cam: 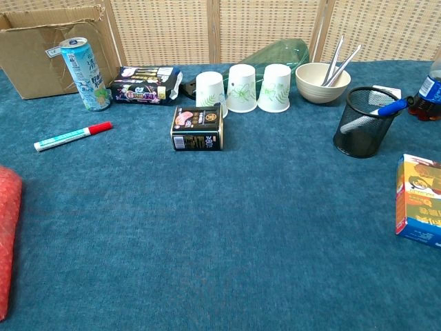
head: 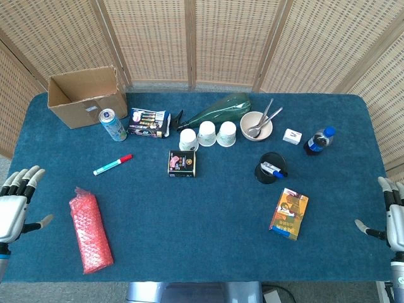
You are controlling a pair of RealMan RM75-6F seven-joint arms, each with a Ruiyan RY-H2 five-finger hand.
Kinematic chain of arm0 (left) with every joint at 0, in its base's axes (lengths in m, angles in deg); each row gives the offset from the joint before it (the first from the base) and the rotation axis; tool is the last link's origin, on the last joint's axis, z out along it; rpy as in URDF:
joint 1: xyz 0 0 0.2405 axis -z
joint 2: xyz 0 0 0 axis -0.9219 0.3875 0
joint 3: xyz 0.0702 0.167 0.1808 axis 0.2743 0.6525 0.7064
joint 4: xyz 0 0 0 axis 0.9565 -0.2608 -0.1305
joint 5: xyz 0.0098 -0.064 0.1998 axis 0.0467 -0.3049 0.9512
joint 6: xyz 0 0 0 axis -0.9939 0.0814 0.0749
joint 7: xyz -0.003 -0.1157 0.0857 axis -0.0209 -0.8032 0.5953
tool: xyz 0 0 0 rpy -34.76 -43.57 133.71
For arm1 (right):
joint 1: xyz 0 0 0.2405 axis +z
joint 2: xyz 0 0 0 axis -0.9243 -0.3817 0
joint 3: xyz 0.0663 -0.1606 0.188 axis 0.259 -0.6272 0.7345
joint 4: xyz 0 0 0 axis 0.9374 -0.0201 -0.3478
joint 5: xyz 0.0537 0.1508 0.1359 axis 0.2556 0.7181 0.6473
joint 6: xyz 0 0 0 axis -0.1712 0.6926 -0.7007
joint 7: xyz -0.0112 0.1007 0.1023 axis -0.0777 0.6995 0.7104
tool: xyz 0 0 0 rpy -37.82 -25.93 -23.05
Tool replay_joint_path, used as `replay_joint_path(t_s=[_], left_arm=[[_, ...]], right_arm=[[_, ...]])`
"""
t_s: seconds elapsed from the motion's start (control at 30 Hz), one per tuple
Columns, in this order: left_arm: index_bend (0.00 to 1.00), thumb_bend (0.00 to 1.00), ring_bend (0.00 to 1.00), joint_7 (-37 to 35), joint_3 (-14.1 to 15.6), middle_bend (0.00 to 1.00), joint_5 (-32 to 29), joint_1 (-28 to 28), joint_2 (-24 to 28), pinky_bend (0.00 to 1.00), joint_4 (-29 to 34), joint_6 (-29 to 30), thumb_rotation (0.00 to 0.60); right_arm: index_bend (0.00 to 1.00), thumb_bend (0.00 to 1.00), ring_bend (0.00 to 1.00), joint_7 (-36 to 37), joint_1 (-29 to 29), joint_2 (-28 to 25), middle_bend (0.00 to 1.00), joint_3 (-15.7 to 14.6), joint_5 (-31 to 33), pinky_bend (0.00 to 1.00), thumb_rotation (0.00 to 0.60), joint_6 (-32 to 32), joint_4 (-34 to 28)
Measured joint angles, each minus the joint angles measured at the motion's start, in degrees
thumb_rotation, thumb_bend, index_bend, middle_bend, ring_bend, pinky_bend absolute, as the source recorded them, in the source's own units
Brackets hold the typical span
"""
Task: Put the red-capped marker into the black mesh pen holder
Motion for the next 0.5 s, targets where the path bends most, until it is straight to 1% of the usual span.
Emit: replay_joint_path(t_s=[0.23,0.3,0.37,0.5], left_arm=[[0.0,0.14,0.0,-0.1,0.2,0.0,-0.1,0.0,0.2,0.04,0.1,-0.3,0.6],[0.0,0.14,0.0,-0.6,0.2,0.0,-0.3,0.0,0.3,0.05,0.1,-0.6,0.6],[0.0,0.13,0.0,-1.4,0.1,0.0,-0.7,0.1,0.4,0.1,0.0,-0.9,0.6],[0.03,0.12,0.0,-2.8,-0.8,0.0,-3.9,0.6,0.2,0.2,-0.3,-2.7,0.6]], right_arm=[[0.0,0.0,0.0,0.0,0.0,0.0,0.0,0.0,0.0,0.15,0.6,-0.1,0.0],[0.0,0.0,0.0,-0.1,0.0,0.0,0.0,-0.1,-0.1,0.15,0.6,-0.2,-0.1],[0.0,0.0,0.0,-0.2,0.1,0.0,0.0,-0.3,-0.4,0.15,0.6,-0.2,-0.3],[0.0,0.0,0.0,-0.4,0.1,-0.1,0.0,-0.5,-0.9,0.15,0.6,-0.2,-0.7]])
